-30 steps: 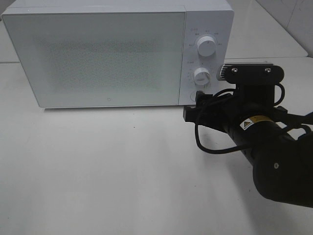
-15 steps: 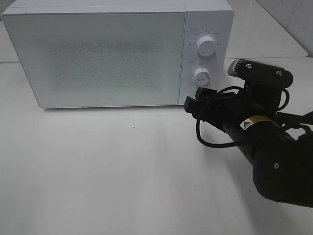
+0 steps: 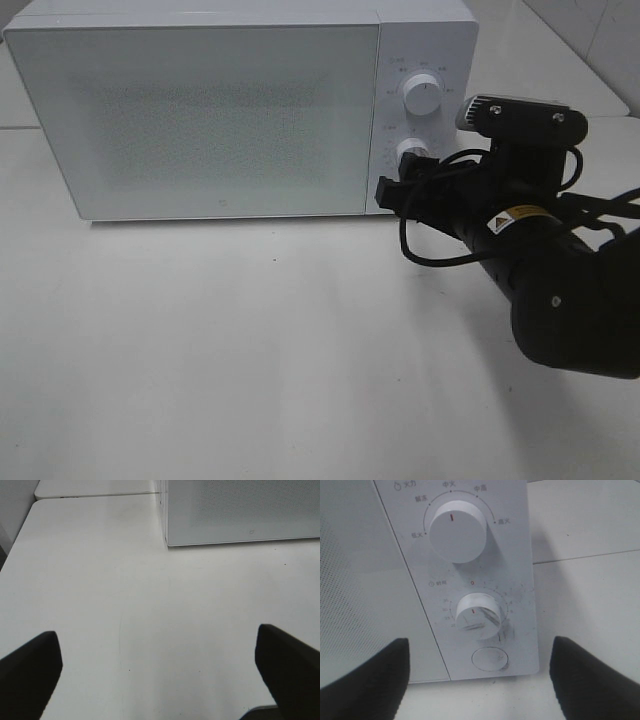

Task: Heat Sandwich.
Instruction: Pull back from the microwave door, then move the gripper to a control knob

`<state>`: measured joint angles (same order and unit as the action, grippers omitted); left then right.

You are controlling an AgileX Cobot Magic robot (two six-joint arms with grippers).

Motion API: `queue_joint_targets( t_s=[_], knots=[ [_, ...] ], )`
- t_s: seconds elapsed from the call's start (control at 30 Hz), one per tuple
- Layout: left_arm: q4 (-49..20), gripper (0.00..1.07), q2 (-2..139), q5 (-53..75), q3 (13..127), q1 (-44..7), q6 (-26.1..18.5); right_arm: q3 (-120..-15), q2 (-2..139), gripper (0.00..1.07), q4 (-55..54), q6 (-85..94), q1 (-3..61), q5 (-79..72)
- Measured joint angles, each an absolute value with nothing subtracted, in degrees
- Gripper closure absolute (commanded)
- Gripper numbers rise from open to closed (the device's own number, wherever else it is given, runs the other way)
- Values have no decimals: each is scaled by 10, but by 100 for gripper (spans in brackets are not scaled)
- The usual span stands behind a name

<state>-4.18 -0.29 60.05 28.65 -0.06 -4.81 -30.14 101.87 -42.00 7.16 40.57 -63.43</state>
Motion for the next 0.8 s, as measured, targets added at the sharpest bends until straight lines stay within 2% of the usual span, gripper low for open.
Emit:
queue_joint_targets(
  t_s=[0.8],
  knots=[
    [-42, 9, -3, 600, 286, -1, -48, -427, 1146, 31, -343, 85, 340, -625]
  ],
)
